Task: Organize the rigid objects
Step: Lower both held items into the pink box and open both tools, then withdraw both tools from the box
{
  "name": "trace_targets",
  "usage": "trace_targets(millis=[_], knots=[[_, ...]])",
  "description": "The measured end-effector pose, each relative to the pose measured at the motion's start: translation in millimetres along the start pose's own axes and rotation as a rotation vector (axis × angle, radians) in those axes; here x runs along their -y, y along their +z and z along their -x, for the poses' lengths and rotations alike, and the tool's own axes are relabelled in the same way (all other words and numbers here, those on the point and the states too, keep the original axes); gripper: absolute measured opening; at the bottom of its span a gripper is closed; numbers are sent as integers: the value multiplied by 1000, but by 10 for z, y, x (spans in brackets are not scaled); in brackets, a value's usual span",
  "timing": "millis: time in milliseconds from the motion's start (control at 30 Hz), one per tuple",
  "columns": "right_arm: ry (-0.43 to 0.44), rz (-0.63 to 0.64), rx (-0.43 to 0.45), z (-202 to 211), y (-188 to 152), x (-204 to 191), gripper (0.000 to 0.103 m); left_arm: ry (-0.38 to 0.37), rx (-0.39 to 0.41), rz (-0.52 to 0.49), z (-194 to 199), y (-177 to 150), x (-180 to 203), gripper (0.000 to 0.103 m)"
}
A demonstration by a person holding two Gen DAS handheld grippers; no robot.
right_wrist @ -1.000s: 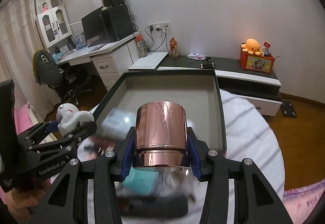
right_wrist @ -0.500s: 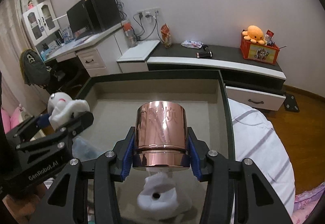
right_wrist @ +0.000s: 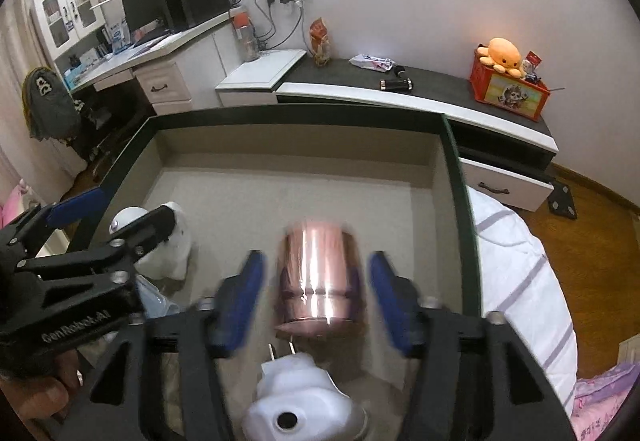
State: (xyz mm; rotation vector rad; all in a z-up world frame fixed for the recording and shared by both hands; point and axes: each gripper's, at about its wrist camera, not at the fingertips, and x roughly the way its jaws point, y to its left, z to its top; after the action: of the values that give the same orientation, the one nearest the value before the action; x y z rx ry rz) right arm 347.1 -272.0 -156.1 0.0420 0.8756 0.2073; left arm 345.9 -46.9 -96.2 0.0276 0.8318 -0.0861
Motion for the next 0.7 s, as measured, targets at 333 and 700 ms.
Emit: trace_targets(millis=[333,700], knots=[[-15,-38,141,674,-192,-92,103,-1,166,49,951,-263,-228,103],[-16,-73,244,1583,-784,-264,103,16,247,56,1938,-911,-321,103]])
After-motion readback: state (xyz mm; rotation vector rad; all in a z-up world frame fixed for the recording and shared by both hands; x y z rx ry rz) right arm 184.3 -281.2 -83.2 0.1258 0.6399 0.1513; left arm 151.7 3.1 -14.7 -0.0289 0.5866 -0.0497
